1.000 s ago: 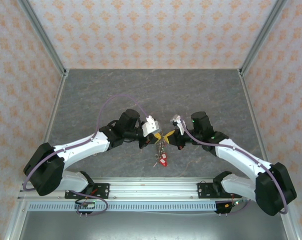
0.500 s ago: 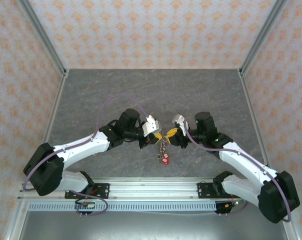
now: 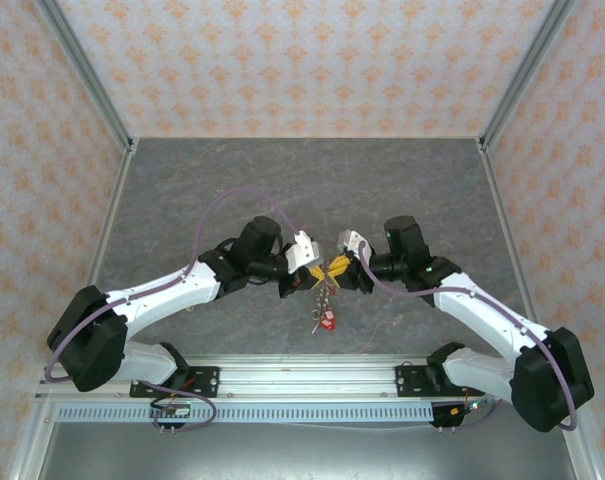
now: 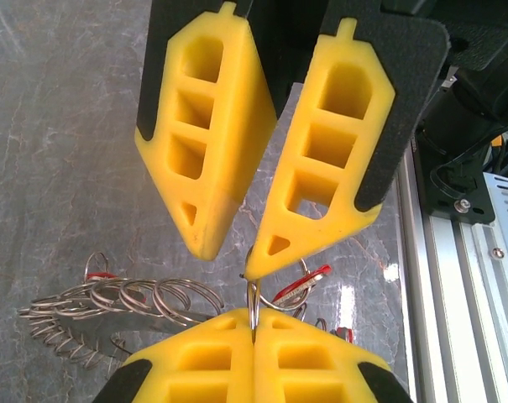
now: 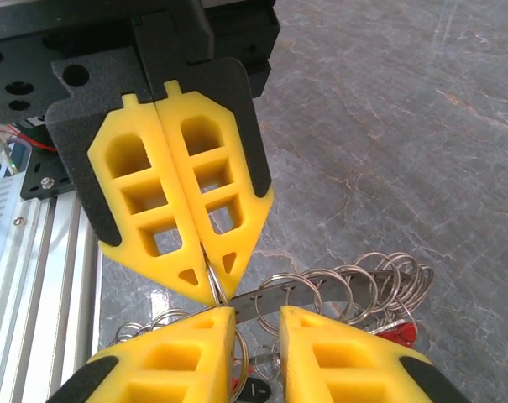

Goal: Put the keys on the keyring

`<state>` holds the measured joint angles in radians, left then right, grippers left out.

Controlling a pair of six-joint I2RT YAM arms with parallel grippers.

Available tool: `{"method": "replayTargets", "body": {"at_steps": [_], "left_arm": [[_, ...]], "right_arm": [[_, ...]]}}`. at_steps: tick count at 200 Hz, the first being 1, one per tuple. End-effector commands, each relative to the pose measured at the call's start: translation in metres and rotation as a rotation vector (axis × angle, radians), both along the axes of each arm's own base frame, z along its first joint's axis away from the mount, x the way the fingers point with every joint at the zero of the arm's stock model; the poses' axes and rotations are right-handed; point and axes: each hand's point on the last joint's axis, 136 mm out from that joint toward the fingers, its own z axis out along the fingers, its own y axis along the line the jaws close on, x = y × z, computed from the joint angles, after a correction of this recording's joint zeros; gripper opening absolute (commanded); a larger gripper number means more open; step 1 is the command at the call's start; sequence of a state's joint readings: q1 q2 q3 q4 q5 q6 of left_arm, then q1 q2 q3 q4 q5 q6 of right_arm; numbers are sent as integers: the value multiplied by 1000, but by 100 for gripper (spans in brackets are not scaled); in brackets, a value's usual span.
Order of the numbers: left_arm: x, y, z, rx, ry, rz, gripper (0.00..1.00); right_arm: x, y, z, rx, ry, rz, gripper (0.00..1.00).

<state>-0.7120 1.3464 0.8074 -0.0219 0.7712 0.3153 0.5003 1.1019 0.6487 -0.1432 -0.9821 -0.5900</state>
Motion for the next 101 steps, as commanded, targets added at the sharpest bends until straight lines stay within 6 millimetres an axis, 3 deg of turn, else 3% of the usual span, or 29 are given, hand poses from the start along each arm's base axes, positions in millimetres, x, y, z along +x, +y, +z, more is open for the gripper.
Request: {"method": "replayTargets", "body": {"at_steps": [1,44,101], "left_arm": [[0,-10,30,-64,-68,-42,0],[0,-9,28,-58,-68,-38,0],[-1,-9,27,-50,-63,-43,0]], "right_arm": [[-5,4,10,21,-27,67,20],[-7,1,11,6,-60,67,21],[-9,3,27,37,-105,88,23]]}}
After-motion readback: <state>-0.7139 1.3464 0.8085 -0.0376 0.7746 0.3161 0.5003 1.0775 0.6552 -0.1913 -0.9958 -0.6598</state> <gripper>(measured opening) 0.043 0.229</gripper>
